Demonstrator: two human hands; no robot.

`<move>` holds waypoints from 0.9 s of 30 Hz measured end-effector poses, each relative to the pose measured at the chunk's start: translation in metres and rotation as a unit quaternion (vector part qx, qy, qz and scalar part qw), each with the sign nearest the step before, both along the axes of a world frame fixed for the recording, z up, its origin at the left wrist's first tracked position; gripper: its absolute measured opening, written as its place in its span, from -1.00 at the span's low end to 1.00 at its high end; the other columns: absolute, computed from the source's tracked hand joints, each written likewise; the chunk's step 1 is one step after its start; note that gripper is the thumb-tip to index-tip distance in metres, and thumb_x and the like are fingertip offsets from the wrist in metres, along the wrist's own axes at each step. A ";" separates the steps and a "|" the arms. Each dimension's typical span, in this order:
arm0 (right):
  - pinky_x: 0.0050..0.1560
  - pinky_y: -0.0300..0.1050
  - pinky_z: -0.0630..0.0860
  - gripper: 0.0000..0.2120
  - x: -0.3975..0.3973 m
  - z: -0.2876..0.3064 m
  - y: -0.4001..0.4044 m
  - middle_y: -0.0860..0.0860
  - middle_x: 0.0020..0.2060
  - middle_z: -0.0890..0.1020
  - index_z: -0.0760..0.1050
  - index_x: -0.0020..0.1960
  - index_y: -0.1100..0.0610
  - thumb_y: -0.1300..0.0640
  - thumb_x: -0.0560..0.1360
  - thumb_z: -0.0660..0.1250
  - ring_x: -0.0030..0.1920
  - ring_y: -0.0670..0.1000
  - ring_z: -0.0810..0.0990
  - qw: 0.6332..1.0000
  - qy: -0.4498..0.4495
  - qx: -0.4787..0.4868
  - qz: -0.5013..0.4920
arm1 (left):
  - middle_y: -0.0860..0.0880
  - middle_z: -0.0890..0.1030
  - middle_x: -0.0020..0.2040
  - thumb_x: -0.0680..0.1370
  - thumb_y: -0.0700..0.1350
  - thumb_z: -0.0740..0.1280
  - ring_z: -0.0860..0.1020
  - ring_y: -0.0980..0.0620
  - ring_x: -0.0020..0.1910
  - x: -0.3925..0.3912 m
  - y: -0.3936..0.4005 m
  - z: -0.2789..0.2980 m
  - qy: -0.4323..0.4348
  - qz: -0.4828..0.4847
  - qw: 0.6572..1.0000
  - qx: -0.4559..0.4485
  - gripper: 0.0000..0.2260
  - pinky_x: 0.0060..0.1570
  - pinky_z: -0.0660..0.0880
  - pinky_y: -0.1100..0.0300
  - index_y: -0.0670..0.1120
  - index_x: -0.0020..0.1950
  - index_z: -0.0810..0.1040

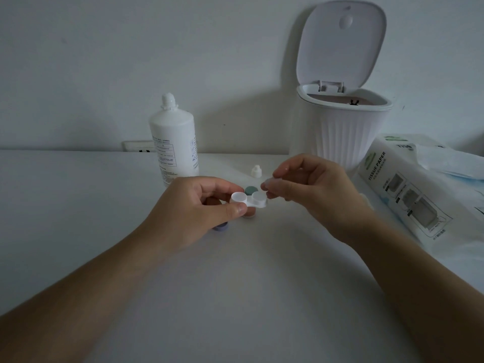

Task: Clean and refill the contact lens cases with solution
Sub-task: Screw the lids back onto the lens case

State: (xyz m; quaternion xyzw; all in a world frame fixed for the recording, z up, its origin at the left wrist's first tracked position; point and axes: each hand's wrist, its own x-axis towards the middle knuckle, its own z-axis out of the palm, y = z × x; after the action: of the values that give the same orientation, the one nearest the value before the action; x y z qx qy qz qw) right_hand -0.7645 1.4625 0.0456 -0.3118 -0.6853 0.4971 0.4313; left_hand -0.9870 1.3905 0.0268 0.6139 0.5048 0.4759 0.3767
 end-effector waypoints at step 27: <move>-0.06 -0.34 0.57 -0.67 -0.005 -0.001 -0.010 -0.06 -0.17 0.75 0.68 -0.04 0.07 -0.07 0.27 0.53 -0.16 -0.12 0.71 0.988 -0.116 0.098 0.038 | -0.20 0.72 -0.14 0.32 0.09 0.57 0.57 -0.26 -0.28 0.003 -0.001 0.005 0.000 0.001 1.000 0.010 -0.72 -0.14 0.61 -0.16 0.08 0.00 0.75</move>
State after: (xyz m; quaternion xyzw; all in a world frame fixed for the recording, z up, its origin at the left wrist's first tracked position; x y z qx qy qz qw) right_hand -0.7695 1.4524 0.0445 -0.2977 -0.7873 0.4039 0.3584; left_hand -0.9836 1.3896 0.0319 0.6174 0.5002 0.4813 0.3701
